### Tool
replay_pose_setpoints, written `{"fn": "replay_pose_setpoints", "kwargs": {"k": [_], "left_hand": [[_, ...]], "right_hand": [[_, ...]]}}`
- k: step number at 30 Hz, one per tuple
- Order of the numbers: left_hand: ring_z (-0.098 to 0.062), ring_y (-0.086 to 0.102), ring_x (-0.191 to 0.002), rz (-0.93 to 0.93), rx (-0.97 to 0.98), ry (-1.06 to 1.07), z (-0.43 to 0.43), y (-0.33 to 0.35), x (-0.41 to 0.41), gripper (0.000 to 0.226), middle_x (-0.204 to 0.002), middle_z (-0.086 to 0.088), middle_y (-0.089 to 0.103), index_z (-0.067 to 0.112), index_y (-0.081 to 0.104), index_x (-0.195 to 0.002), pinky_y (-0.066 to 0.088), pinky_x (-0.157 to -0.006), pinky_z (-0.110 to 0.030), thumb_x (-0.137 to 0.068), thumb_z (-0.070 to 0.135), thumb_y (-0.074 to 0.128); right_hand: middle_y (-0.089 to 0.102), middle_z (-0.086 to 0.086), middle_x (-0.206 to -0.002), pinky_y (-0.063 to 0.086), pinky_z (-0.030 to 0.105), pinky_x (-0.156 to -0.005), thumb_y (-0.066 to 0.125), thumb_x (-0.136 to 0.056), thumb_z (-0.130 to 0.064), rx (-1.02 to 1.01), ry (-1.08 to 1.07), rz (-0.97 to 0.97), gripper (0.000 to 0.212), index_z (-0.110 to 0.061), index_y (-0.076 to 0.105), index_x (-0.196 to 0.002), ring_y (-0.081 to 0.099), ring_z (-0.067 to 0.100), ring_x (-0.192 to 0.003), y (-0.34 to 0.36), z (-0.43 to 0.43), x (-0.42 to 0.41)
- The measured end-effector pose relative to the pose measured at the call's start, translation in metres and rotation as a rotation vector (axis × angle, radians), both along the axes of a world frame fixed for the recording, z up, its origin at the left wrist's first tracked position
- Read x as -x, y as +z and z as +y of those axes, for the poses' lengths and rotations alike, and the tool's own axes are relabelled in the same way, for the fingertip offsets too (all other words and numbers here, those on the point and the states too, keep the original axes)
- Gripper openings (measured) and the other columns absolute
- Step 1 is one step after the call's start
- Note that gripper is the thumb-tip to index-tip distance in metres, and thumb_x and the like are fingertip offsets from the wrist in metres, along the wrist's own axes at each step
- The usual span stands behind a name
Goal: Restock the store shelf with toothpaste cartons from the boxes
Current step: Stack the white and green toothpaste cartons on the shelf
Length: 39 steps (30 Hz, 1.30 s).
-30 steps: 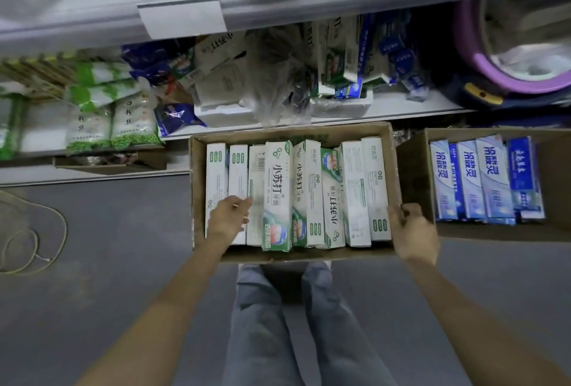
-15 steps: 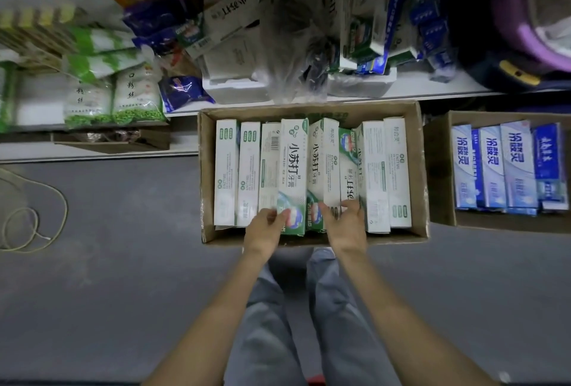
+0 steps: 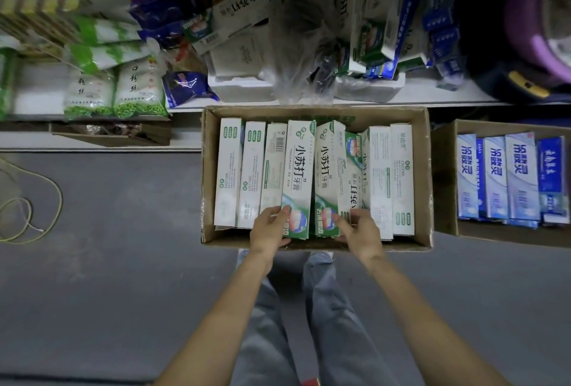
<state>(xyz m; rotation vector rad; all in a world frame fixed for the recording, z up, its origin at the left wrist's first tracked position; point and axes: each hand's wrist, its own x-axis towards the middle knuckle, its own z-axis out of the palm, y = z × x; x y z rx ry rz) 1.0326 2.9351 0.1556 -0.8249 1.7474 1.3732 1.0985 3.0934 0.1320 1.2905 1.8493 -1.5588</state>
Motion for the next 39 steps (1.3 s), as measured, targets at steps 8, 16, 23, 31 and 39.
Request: {"fn": "replay_pose_setpoints", "kwargs": {"k": [8, 16, 23, 31, 39], "left_hand": [[-0.010, 0.059, -0.093, 0.016, -0.047, -0.016, 0.000, 0.002, 0.001, 0.032, -0.111, 0.001, 0.060, 0.014, 0.054, -0.127, 0.055, -0.077, -0.033, -0.098, 0.025, 0.053], [-0.014, 0.064, -0.093, 0.064, -0.008, -0.049, 0.006, -0.002, -0.002, 0.017, -0.102, -0.001, 0.064, 0.019, 0.051, -0.112, 0.053, -0.071, -0.027, -0.098, 0.028, 0.052], [-0.016, 0.068, -0.093, 0.071, -0.068, -0.051, 0.006, 0.006, -0.007, 0.018, -0.107, -0.009, 0.066, 0.018, 0.049, -0.109, 0.058, -0.066, -0.026, -0.095, 0.023, 0.058], [-0.024, 0.070, -0.096, 0.082, -0.192, -0.085, -0.015, 0.031, -0.002, 0.043, -0.113, -0.018, 0.065, 0.016, 0.054, -0.126, 0.060, -0.075, -0.041, -0.086, 0.020, 0.069], [-0.028, 0.069, -0.101, 0.022, -0.382, -0.227, -0.052, 0.085, 0.013, 0.045, -0.123, -0.021, 0.061, 0.000, 0.056, -0.118, 0.057, -0.084, -0.047, -0.078, 0.008, 0.073]], "right_hand": [[0.061, 0.014, -0.110, 0.060, 0.028, -0.068, 0.059, -0.091, -0.010, 0.309, -0.068, 0.080, 0.030, 0.001, 0.047, -0.117, 0.069, 0.022, -0.090, 0.014, 0.019, -0.011], [0.060, 0.017, -0.111, 0.058, 0.033, -0.081, 0.055, -0.093, -0.007, 0.549, -0.160, 0.134, 0.022, -0.011, 0.051, -0.115, 0.067, 0.024, -0.099, 0.013, 0.008, -0.004], [0.062, 0.013, -0.105, 0.059, 0.030, -0.075, 0.055, -0.093, -0.005, 0.615, -0.187, 0.136, 0.019, -0.009, 0.051, -0.110, 0.069, 0.020, -0.093, 0.022, 0.019, -0.006], [0.059, 0.026, -0.115, 0.059, 0.032, -0.072, 0.058, -0.091, 0.000, 0.591, -0.193, 0.207, 0.030, -0.002, 0.047, -0.118, 0.069, 0.027, -0.095, 0.050, 0.014, -0.009], [0.052, 0.029, -0.119, 0.060, 0.039, -0.072, 0.058, -0.088, 0.005, 0.544, -0.238, 0.354, 0.026, -0.008, 0.049, -0.110, 0.063, 0.032, -0.098, 0.109, -0.017, -0.019]]}}
